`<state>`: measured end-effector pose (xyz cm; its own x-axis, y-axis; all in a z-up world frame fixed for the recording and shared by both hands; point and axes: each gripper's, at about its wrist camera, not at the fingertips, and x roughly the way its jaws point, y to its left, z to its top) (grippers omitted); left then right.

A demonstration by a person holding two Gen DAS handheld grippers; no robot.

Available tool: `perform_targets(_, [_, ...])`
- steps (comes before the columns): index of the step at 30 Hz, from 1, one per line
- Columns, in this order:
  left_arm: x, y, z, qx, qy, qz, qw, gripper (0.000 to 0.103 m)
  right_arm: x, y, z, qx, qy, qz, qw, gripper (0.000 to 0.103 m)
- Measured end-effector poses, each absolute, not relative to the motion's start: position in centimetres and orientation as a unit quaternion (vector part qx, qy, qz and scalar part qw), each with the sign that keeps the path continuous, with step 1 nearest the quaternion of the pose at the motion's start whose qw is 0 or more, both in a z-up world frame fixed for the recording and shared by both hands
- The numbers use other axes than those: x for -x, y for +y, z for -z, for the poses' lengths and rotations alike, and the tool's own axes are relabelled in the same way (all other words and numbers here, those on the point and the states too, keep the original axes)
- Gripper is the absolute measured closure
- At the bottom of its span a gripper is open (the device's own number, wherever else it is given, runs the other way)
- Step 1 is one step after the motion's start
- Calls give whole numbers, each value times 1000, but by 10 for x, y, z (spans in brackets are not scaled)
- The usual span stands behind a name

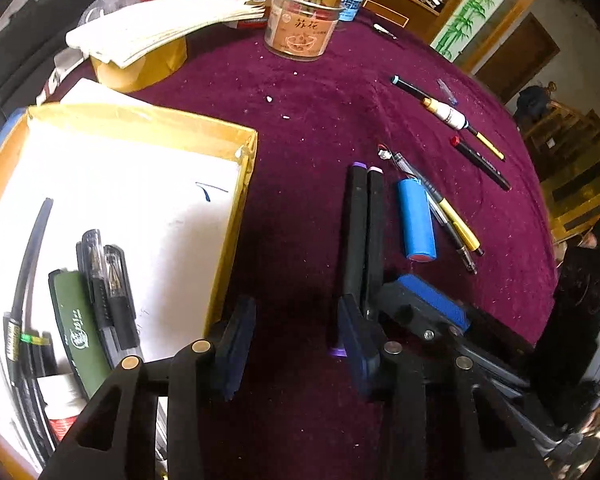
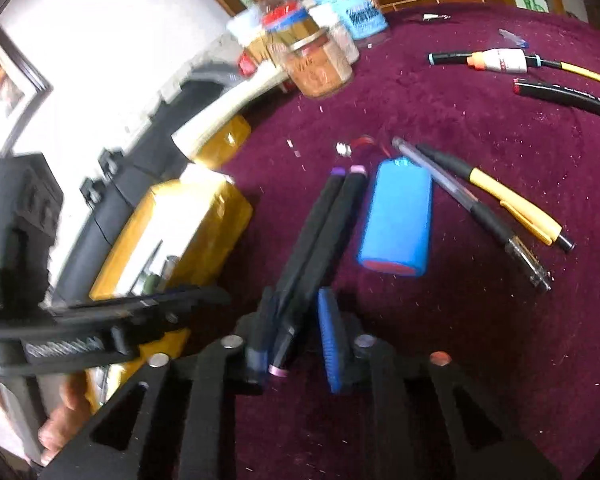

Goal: Organize rigid objects
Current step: 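Grasp a black marker with the right tool while the left tool grasps another black marker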

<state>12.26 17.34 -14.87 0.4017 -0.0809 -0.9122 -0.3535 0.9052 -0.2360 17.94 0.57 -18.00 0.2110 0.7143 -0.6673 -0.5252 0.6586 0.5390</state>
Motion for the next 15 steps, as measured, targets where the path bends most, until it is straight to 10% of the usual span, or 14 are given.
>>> perform_targets(15, [-156, 165, 158, 182, 549, -76, 812, 59, -170, 2, 183, -55, 490, -382, 782, 88])
